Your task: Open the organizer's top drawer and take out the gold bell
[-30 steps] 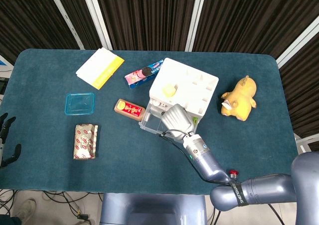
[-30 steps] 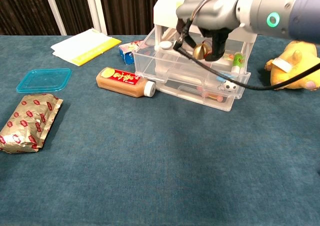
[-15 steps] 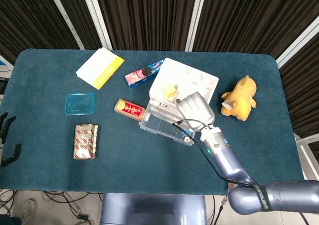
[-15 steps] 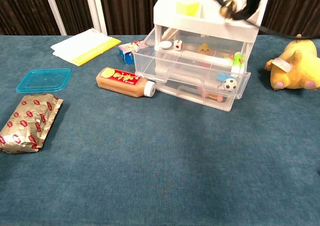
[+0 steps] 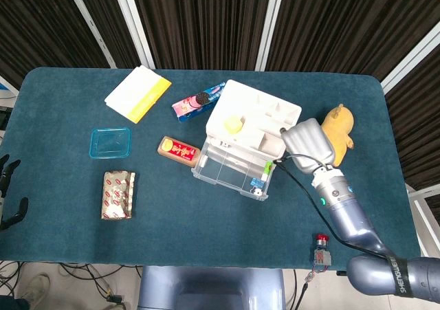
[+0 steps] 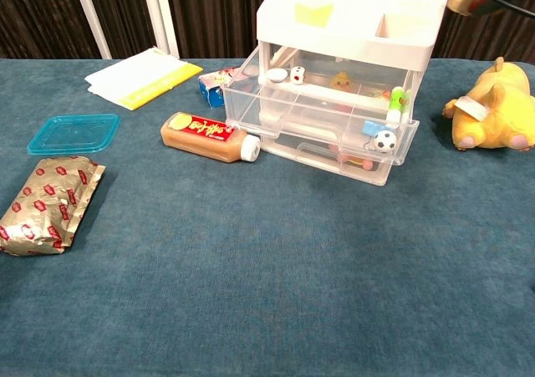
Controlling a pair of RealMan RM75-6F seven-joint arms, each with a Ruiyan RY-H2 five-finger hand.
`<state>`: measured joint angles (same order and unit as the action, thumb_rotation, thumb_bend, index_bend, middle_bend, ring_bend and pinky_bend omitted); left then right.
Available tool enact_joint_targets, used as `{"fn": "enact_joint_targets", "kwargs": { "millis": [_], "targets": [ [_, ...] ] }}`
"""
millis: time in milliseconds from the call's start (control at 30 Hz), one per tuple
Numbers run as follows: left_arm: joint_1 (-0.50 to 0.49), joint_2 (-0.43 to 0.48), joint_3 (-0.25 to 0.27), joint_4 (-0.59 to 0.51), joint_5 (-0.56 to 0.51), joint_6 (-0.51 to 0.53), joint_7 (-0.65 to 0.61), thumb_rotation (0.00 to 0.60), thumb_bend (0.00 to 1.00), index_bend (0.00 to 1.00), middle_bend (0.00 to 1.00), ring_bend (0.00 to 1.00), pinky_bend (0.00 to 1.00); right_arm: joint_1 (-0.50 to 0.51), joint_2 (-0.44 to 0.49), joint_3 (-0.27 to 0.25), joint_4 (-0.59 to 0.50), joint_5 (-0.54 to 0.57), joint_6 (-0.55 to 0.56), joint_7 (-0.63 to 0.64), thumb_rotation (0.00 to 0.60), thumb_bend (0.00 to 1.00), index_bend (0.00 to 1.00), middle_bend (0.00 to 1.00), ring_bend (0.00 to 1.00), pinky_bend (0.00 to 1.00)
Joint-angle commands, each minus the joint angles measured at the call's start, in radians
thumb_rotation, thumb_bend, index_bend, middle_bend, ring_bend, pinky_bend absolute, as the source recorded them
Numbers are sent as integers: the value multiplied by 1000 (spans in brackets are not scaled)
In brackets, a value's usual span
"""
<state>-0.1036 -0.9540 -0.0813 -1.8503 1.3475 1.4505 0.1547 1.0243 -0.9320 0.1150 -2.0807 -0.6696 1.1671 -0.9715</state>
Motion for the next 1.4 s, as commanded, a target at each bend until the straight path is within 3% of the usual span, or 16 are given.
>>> {"fn": "enact_joint_targets", "kwargs": {
  "millis": [33,500,767,1400],
  "targets": [
    [0,0,0,0,0,0,1,600,423,71,0,0,0,-21,13,-15,15,-4,-3,18,600,362,570,1000,1000,1000],
    [-1,1,-1,-1,-2,-1,0,600,423,71,0,0,0,-120,-26,-117,104,-36,-12,37,600,363,573,1000,1000,1000],
    [-1,0,-2,-3,-4,0,5,600,423,71,0,0,0,-171,-126,-166,168,-61,-21,41,600,362,574,1000,1000,1000],
    [-1,0,-2,0,-6,-2,4,600,424,71,0,0,0,-257,-428,-169,351,-97,21,64,600,363,580,1000,1000,1000]
  ]
}}
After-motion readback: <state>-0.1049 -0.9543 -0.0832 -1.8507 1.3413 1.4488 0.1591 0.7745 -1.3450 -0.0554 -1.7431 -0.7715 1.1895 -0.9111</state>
